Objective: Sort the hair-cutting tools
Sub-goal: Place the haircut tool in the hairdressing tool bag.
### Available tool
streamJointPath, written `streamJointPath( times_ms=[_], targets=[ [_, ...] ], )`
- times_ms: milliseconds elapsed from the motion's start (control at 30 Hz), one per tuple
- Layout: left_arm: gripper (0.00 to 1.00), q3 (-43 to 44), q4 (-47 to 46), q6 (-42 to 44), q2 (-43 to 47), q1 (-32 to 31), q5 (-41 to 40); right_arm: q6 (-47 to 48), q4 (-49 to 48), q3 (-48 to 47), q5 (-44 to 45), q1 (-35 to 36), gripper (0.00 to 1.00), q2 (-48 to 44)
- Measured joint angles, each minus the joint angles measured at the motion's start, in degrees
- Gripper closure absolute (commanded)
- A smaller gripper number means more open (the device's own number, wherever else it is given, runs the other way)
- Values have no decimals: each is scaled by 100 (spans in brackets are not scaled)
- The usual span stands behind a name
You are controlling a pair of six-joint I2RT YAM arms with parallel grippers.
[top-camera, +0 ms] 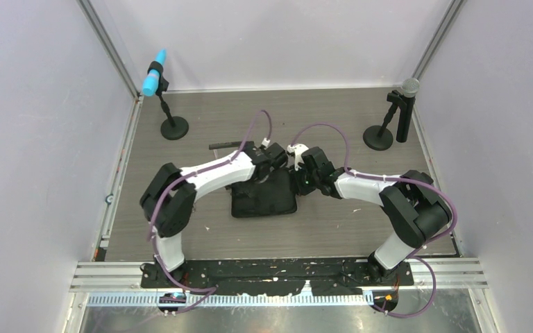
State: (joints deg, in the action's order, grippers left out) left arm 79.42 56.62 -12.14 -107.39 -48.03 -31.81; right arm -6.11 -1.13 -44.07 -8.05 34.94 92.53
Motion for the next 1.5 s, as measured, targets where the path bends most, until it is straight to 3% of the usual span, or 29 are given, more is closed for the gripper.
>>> streamJointPath(
  times_ms=[100,300,400,700,1500],
  targets=[
    [44,-326,-42,-577,599,192,214,0,-4,0,0,7,95,0],
    [46,-1672,-745,-1810,2288,1423,1285,2,-11,0,0,26,95,0],
    [47,-2192,-1220,-2334,2719,1803,1886,2,-11,0,0,28,95,0],
    [49,-2396,-1989,-2983,2299,1961,2837,9,-11,0,2,37,95,0],
    [53,-1716,-1976,-2894,1241,2079,2105,26,-9,0,2,98,95,0]
  ],
)
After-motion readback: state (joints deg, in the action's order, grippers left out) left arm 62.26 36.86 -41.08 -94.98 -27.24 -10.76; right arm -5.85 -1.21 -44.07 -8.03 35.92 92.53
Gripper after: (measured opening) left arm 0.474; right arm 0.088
